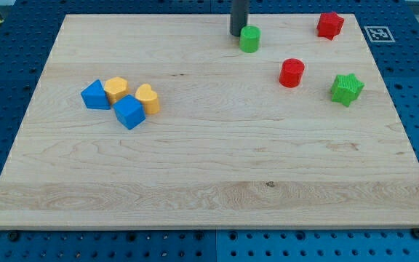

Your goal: Push the red star closer to red circle

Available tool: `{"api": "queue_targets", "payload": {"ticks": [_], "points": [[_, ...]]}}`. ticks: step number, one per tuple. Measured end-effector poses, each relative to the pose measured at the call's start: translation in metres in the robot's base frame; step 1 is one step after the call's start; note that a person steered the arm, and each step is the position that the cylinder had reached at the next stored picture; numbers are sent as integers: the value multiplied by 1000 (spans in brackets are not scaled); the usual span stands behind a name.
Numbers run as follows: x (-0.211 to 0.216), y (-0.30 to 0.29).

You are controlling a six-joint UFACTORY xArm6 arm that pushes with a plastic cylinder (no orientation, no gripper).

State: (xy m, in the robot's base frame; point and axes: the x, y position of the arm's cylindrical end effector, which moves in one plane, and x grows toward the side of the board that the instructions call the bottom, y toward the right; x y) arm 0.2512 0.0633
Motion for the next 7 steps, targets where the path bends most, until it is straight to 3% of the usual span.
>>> {"api": "queue_targets", "payload": {"ticks": [5,7], "points": [[57,45],[-29,46]]}}
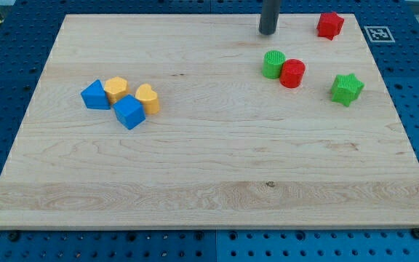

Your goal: Push the red star closer to red circle

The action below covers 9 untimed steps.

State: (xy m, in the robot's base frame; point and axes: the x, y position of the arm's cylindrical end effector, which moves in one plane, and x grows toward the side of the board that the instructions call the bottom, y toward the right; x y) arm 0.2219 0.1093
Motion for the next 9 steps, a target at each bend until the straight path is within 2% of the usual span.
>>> {"api": "queue_targets", "payload": {"ticks": [1,2,4,5,6,7,9], "points": [[-29,25],[-30,53],[-30,163],[-29,160],[-11,129],[13,106],[65,102]]}}
